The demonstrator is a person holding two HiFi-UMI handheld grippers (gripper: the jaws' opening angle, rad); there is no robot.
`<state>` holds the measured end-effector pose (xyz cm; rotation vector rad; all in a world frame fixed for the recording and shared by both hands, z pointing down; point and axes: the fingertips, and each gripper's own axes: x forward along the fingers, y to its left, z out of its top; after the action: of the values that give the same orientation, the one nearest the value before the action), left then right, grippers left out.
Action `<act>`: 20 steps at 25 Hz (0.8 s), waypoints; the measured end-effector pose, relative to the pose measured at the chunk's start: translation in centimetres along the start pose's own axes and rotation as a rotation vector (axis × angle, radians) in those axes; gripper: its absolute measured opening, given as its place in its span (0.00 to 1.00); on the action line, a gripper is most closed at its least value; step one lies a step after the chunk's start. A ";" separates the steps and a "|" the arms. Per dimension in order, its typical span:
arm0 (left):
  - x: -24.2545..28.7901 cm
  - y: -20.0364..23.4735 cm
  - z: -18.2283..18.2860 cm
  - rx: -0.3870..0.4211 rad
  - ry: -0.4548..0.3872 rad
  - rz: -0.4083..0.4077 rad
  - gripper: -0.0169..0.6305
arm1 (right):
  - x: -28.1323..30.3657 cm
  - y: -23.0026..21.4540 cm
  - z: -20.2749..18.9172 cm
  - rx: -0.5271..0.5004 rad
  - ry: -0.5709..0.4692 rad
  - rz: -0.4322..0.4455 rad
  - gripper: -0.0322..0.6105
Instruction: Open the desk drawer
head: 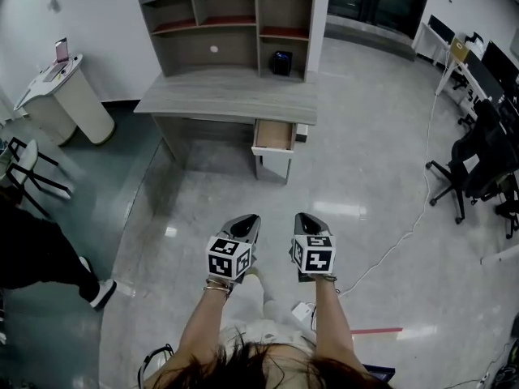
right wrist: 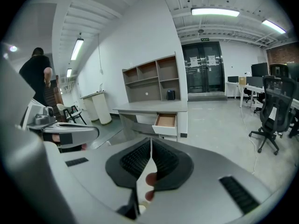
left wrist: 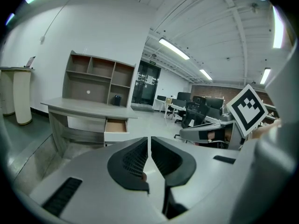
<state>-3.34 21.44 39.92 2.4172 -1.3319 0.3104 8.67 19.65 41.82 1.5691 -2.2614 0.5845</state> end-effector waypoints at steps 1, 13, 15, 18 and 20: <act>-0.3 -0.3 0.0 -0.001 -0.005 -0.006 0.07 | -0.4 0.0 -0.1 0.009 -0.005 0.001 0.10; -4.6 -3.1 0.2 0.034 -0.087 -0.014 0.07 | -5.0 1.2 0.8 -0.009 -0.094 0.019 0.10; -5.2 -3.3 0.5 0.048 -0.100 -0.010 0.07 | -5.4 1.5 0.7 -0.007 -0.092 0.022 0.09; -6.0 -3.7 1.0 0.062 -0.119 -0.008 0.07 | -6.1 1.8 0.8 -0.033 -0.099 0.024 0.09; -6.3 -4.0 1.4 0.072 -0.128 -0.009 0.07 | -6.5 1.8 1.0 -0.056 -0.100 0.015 0.09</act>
<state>-3.29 27.68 35.54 2.5399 -1.3853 0.2068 9.20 24.92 37.50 1.5886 -2.3430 0.4517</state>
